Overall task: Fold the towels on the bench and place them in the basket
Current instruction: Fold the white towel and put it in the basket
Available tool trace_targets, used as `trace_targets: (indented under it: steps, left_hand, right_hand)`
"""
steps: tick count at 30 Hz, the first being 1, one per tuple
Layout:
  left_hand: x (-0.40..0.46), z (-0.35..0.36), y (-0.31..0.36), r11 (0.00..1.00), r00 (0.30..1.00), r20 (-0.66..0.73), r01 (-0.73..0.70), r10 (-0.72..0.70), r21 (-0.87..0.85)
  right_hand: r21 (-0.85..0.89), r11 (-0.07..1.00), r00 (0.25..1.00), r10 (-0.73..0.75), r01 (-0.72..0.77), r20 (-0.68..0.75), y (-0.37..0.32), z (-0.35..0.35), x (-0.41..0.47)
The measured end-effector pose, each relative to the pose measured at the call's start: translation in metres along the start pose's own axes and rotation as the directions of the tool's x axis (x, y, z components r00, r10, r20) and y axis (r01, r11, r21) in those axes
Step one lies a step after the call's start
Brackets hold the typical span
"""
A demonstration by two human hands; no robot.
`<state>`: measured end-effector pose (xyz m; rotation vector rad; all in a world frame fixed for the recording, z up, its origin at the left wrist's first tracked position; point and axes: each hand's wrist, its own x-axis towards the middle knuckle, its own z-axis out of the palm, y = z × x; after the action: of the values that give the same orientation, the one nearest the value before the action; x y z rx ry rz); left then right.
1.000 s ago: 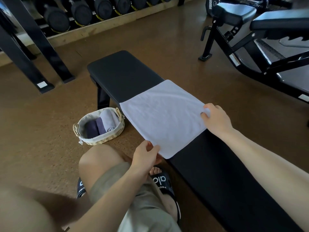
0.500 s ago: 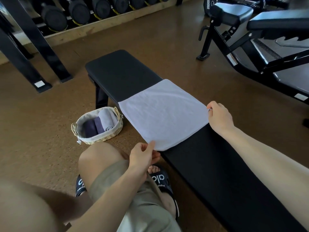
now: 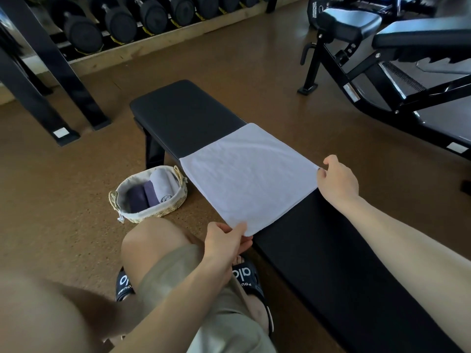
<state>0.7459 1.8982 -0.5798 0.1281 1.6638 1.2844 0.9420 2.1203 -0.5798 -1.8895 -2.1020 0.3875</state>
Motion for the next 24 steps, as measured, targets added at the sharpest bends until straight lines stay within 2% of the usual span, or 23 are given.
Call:
trace_targets:
  steps: [4, 7, 10, 12, 14, 16, 19, 22, 24]
  left_hand:
    - [-0.009, 0.003, 0.004, 0.992, 0.998, 0.009, -0.056, 0.055, 0.109]
    - [-0.012, 0.0, 0.013, 0.972, 0.991, 0.014, -0.132, 0.132, 0.195]
    - [-0.013, -0.006, 0.024, 0.958, 0.99, 0.084, -0.131, 0.114, 0.254]
    - [-0.014, -0.012, 0.034, 0.954, 0.987, 0.132, -0.126, 0.093, 0.271]
    - [-0.015, -0.02, 0.047, 0.921, 0.977, 0.175, -0.178, 0.123, 0.347]
    - [-0.016, -0.027, 0.062, 0.838, 0.96, 0.194, -0.272, 0.202, 0.474]
    - [-0.01, -0.035, 0.084, 0.649, 0.906, 0.239, -0.418, 0.35, 0.636]
    - [0.003, -0.04, 0.107, 0.415, 0.815, 0.304, -0.528, 0.494, 0.741]
    - [0.014, -0.046, 0.125, 0.349, 0.792, 0.338, -0.548, 0.508, 0.76]
  right_hand:
    - [0.2, 0.974, 0.993, 0.097, -0.11, 0.073, 0.002, -0.009, 0.003]
    - [0.327, 0.935, 0.99, 0.118, -0.136, 0.077, 0.001, -0.018, 0.004]
    - [0.425, 0.889, 0.984, 0.132, -0.169, 0.116, -0.009, -0.025, 0.007]
    - [0.564, 0.784, 0.965, 0.188, -0.258, 0.181, -0.023, -0.03, 0.012]
    - [0.714, 0.595, 0.929, 0.233, -0.369, 0.287, -0.039, -0.037, 0.019]
    - [0.784, 0.449, 0.903, 0.217, -0.429, 0.371, -0.054, -0.043, 0.028]
    - [0.812, 0.341, 0.88, 0.138, -0.474, 0.456, -0.072, -0.046, 0.043]
    - [0.804, 0.373, 0.877, 0.063, -0.463, 0.476, -0.09, -0.048, 0.06]
    - [0.781, 0.458, 0.886, 0.032, -0.425, 0.463, -0.101, -0.046, 0.074]
